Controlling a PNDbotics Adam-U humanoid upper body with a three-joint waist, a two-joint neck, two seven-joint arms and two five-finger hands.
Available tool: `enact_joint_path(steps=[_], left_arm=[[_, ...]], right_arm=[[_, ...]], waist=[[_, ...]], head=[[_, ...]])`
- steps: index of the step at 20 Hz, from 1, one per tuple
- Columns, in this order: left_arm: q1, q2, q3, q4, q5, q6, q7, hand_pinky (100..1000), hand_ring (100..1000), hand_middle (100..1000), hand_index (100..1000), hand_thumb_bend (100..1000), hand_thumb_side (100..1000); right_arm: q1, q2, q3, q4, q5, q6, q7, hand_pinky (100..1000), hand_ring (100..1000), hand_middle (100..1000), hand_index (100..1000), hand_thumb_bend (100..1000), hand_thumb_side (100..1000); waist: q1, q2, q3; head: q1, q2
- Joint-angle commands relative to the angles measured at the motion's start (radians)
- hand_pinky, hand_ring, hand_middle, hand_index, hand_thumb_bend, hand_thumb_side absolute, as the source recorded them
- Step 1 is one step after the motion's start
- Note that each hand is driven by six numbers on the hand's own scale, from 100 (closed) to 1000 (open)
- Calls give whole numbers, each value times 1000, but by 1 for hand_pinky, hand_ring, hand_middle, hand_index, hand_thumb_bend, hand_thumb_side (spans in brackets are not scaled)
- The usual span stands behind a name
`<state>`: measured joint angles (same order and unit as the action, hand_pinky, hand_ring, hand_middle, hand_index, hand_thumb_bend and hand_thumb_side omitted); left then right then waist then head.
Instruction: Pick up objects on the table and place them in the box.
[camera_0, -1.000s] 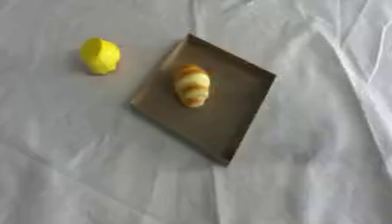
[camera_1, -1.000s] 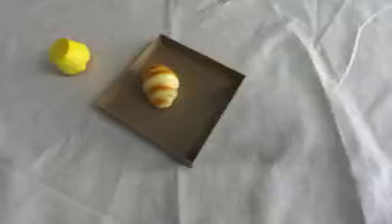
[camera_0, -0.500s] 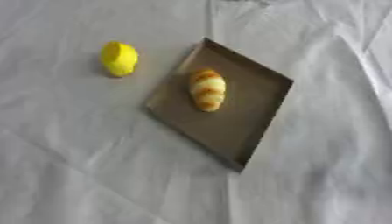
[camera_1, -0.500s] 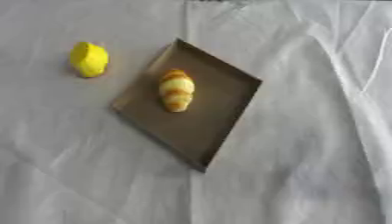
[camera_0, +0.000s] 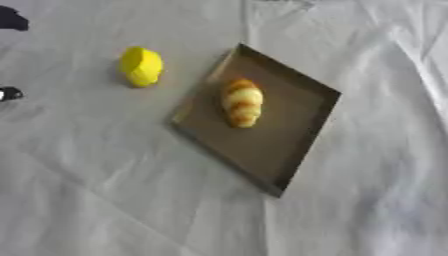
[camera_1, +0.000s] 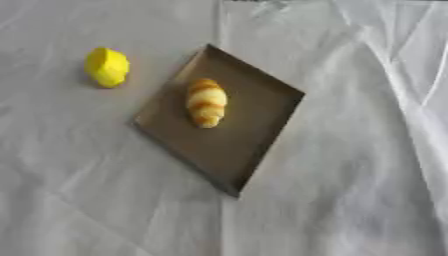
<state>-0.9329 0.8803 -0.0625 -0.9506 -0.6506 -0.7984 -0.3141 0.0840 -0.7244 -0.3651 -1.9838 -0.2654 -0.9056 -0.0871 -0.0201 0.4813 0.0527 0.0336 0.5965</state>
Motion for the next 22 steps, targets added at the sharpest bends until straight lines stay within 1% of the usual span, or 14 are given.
enact_joint_path(steps=[1, 5, 7, 9, 16, 17, 20, 22], left_arm=[[-43, -8, -18, 22, -35, -109, -91, 941, 1000, 896, 947, 533, 397], [-87, -57, -31, 57, -60, -109, -77, 948, 1000, 901, 957, 497, 399], [-106, -80, -30, 75, -60, -109, -70, 955, 1000, 902, 955, 465, 406], [-125, -101, -33, 85, -54, -109, -73, 958, 1000, 904, 955, 451, 415], [-172, -181, -47, 109, 8, -109, -149, 981, 1000, 910, 959, 377, 472], [-176, -189, -46, 112, 18, -109, -163, 983, 1000, 911, 960, 376, 478], [-181, -207, -44, 117, 45, -109, -200, 991, 1000, 920, 963, 398, 536], [-180, -212, -41, 119, 59, -109, -222, 996, 1000, 915, 960, 410, 553]], right_arm=[[-3, -14, -1, -16, -5, 0, 11, 928, 705, 758, 895, 100, 567], [-11, -14, 6, -16, -16, 14, 29, 930, 703, 757, 894, 100, 568], [-15, -14, 8, -16, -21, 21, 38, 930, 702, 756, 892, 100, 568], [-18, -13, 9, -16, -26, 30, 45, 931, 701, 756, 892, 100, 569], [-36, -9, 14, -16, -53, 71, 69, 934, 698, 752, 891, 100, 571], [-39, -9, 16, -16, -58, 77, 75, 935, 697, 752, 891, 100, 572], [-48, -10, 20, -16, -73, 94, 92, 936, 696, 750, 890, 100, 573], [-52, -9, 21, -16, -81, 104, 102, 937, 695, 749, 889, 100, 573]], waist=[[3, -22, -2], [4, -23, -5], [4, -23, -7], [6, -23, -10], [13, -24, -24], [14, -24, -27], [18, -22, -34], [21, -21, -37]], head=[[5, -11], [13, -10], [17, -10], [20, -10], [33, -6], [34, -6], [38, -2], [38, 1]])
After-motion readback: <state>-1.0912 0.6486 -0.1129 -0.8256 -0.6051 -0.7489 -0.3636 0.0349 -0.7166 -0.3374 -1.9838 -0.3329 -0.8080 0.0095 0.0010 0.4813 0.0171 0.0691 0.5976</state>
